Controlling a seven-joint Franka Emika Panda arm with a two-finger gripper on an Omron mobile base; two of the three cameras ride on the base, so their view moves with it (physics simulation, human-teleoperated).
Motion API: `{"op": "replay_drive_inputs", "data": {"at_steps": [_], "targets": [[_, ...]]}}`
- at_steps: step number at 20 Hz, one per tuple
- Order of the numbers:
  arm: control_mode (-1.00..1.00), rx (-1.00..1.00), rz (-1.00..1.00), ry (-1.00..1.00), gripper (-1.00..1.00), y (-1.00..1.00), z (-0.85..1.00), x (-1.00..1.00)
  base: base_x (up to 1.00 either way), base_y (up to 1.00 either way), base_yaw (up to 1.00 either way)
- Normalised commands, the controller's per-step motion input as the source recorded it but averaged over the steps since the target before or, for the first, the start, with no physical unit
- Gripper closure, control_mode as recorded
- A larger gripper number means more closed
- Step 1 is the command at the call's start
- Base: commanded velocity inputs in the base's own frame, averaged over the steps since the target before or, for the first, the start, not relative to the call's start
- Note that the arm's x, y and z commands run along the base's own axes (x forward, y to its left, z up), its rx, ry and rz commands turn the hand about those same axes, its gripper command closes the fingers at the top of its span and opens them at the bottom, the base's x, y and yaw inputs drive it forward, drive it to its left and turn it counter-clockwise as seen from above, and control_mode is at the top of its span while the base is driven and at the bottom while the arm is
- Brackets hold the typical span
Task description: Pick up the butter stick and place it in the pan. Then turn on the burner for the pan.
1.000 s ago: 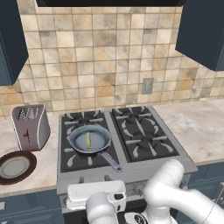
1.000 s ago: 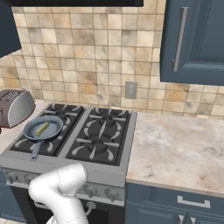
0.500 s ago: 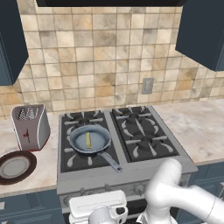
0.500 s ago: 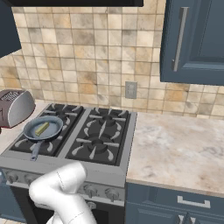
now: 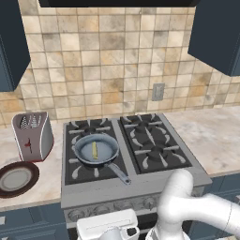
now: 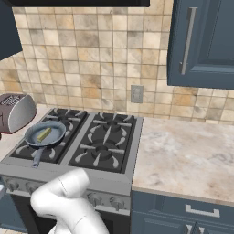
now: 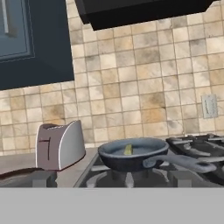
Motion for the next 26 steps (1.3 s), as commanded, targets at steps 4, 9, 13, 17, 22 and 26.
{"op": "replay_drive_inputs", "data": {"at_steps": [4,9,13,17,22,26], "targets": [[-1.0,0.0,0.0,0.0,-1.0,0.19,-0.12,-0.03,0.0,0.0,0.0],[-1.0,0.0,-0.01,0.0,-1.0,0.24,-0.09,0.0,0.0,0.0,0.0],[-1.0,0.01,-0.04,0.0,-1.0,0.23,0.0,0.0,0.0,0.0,0.0],[-1.0,0.01,-0.05,0.0,-1.0,0.24,-0.03,0.0,0.0,0.0,0.0],[-1.0,0.04,-0.08,0.03,-1.0,0.19,-0.1,0.0,0.0,0.0,0.0],[-1.0,0.07,-0.09,0.04,-1.0,0.01,-0.24,0.0,0.0,0.0,0.0]]}}
